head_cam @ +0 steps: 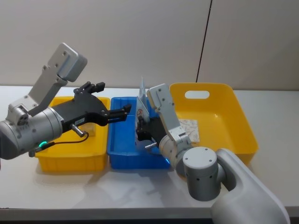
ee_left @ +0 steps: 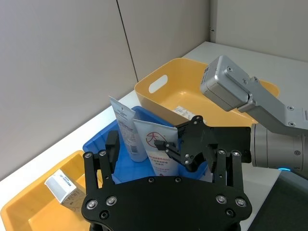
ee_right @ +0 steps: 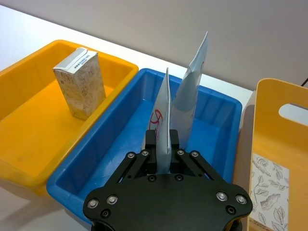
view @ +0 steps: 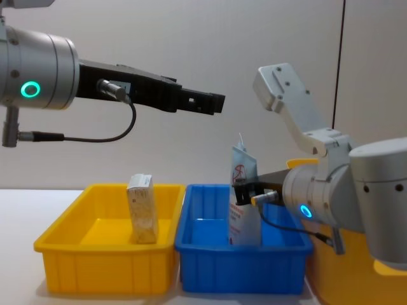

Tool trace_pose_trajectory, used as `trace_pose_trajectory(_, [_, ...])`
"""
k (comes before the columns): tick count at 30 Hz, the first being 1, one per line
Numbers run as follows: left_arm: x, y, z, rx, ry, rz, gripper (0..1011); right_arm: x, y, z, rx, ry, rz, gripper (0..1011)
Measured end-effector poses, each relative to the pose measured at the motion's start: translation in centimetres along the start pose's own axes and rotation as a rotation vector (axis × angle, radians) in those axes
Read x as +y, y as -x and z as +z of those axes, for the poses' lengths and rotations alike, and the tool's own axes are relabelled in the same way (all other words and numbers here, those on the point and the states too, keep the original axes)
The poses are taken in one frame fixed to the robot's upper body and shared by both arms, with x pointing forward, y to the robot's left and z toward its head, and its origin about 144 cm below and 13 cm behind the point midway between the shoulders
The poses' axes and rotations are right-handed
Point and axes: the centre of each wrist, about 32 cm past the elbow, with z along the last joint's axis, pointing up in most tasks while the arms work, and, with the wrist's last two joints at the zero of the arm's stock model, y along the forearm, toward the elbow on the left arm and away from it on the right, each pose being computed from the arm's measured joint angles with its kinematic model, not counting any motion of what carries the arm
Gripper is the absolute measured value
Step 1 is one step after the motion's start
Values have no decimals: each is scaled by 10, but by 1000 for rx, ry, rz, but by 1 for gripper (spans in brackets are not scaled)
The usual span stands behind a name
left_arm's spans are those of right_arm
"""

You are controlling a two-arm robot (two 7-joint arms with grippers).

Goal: Bimanual collaborative sorting of washing and personal care products

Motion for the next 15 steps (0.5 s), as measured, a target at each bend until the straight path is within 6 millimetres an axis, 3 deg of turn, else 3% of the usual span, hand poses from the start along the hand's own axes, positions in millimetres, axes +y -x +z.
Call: trace_pose_trajectory(15, [0, 0, 0, 0, 0, 0, 1001, -8, -6, 12, 5, -85, -17, 90])
